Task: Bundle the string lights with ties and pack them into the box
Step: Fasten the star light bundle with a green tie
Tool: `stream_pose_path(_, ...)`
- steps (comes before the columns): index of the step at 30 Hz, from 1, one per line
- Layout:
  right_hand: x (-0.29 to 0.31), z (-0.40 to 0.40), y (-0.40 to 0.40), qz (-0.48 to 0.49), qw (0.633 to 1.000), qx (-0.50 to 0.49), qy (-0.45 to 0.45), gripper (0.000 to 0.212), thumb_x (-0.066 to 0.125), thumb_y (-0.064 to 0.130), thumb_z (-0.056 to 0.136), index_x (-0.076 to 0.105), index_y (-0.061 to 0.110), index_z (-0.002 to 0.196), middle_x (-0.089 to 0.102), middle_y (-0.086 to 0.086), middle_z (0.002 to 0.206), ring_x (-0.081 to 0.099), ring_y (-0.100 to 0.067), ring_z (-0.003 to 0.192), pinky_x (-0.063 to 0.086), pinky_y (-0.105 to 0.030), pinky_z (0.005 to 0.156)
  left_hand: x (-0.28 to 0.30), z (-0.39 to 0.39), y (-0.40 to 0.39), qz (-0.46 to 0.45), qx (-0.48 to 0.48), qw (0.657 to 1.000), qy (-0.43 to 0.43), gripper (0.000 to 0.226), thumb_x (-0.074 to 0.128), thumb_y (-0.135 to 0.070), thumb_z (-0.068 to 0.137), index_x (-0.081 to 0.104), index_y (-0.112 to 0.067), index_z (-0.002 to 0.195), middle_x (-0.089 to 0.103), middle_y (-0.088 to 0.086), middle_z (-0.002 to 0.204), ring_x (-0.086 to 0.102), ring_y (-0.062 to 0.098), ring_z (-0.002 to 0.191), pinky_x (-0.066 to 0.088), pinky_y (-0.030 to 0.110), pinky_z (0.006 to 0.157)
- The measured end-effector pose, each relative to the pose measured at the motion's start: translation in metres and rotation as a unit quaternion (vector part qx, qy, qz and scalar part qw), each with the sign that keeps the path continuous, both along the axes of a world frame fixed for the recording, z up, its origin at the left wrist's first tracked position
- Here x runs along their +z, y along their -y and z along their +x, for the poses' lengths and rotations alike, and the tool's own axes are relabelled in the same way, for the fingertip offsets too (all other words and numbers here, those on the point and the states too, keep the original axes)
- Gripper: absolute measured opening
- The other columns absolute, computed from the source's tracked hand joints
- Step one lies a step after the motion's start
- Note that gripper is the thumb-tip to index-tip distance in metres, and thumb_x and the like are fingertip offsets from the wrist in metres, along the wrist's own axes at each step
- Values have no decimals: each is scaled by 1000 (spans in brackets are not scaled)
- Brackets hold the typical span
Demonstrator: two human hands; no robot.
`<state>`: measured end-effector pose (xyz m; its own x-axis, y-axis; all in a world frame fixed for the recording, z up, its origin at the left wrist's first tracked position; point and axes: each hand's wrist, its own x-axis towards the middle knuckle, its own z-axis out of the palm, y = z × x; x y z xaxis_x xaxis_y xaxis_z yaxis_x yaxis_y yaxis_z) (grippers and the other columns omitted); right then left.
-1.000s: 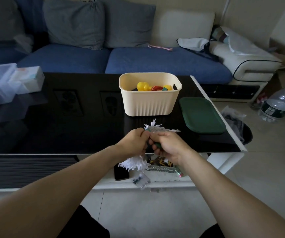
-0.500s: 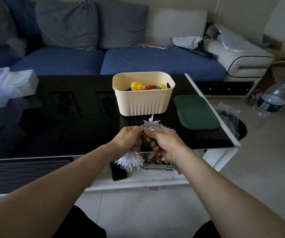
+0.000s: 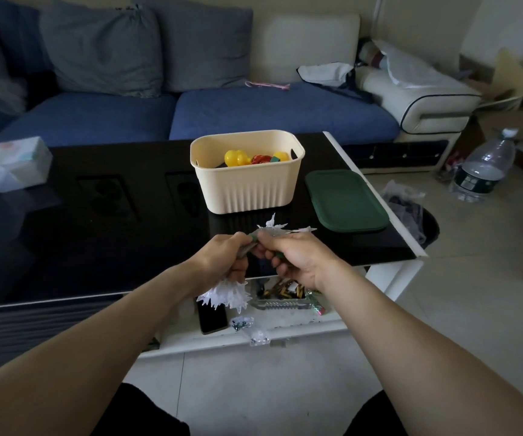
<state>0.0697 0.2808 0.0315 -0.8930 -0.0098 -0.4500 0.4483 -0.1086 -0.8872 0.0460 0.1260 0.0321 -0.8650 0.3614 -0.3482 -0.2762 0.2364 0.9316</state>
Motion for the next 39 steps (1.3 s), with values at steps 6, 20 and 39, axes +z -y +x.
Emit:
stream_pose_path(6,3,4,1,38,999,-9,20,30,70,31,94,67,14,69,57,4,57,40,-5,47,30,-15,39,-2,1,4,-96,-62,989,-93,39,48,-29,103,67,2,89,43,-1,54,39,11,50,39,22,51)
stream_pose_path(20,8,17,9,207,972,71,-88,26,60,19,98,75,1,87,65,0,65,54,-10,51,41,-25,48,-14,-8,11,-250,-82,924,-277,36,47,-22,101,51,-14,66,51,1,60,42,13,54,34,19,48)
stream_pose_path(39,19,19,10,161,975,129,-78,24,45,12,100,64,7,86,58,-3,68,54,-13,50,47,-28,49,-11,-5,10,-128,-157,976,-74,31,39,-26,106,47,-12,80,42,-2,64,37,9,54,35,23,56)
